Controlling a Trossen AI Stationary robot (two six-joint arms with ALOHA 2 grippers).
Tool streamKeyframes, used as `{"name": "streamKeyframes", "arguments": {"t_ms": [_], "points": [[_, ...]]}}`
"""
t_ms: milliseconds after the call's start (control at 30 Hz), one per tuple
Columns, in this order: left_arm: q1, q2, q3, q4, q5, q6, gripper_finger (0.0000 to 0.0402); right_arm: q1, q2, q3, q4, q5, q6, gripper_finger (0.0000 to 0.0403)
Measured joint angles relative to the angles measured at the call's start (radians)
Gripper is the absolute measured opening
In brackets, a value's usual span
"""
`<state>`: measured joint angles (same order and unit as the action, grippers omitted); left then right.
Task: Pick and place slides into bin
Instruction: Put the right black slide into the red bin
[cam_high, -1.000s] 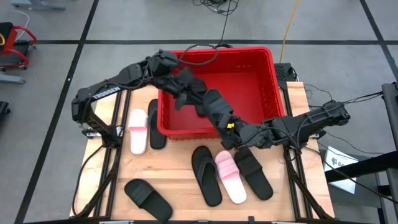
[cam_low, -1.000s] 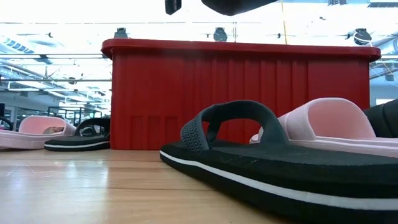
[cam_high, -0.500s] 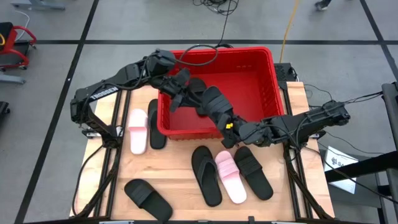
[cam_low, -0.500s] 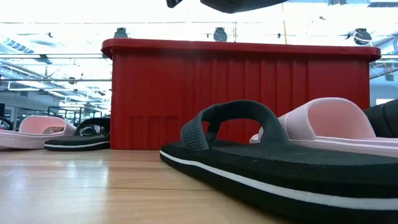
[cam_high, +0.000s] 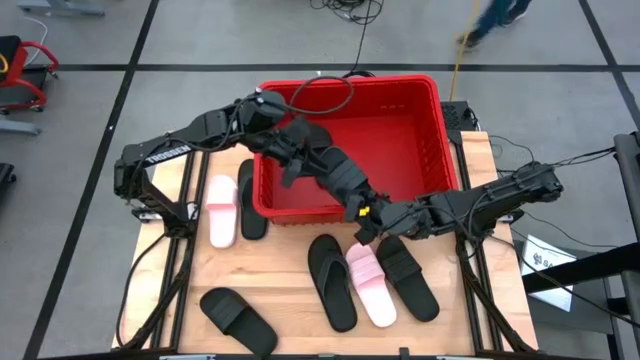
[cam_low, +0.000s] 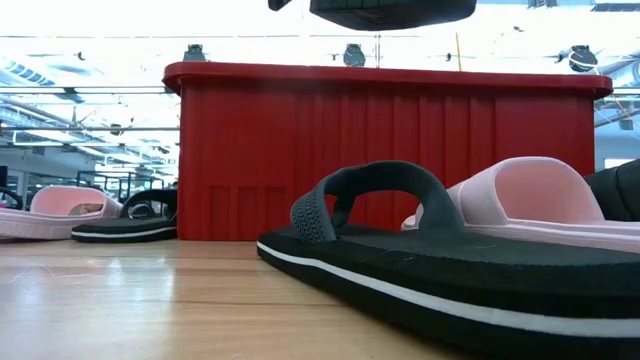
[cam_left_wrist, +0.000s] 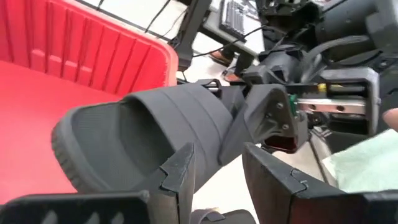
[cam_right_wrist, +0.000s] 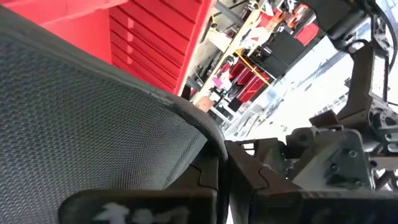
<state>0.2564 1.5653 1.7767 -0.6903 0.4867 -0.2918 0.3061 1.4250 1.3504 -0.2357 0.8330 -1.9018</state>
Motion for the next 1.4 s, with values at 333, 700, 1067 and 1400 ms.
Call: {"name": "streamKeyframes", "arguments": {"t_ms": [333, 700, 1067, 1400], "points": [[-0.022, 0.046, -0.001, -0.010, -0.035, -0.023, 0.0129, 0.000, 0.000, -0.001, 0.001, 0.000, -0.003, 0.0000], [-0.019, 0.046, -0.001, -0.019, -0.068, -0.025, 0.0129, 0.000, 0.000, -0.001, 0.004, -0.001, -0.005, 0.0000], [-0.032, 0.066, 0.000, -0.003, -0.056, -0.032, 0.0129, 0.000, 0.000, -0.001, 0.012, 0.000, -0.003, 0.0000], [-0.044, 0.070, 0.000, 0.013, -0.060, -0.003, 0.0120, 0.001, 0.000, -0.001, 0.029, -0.001, 0.001, 0.0000]]}}
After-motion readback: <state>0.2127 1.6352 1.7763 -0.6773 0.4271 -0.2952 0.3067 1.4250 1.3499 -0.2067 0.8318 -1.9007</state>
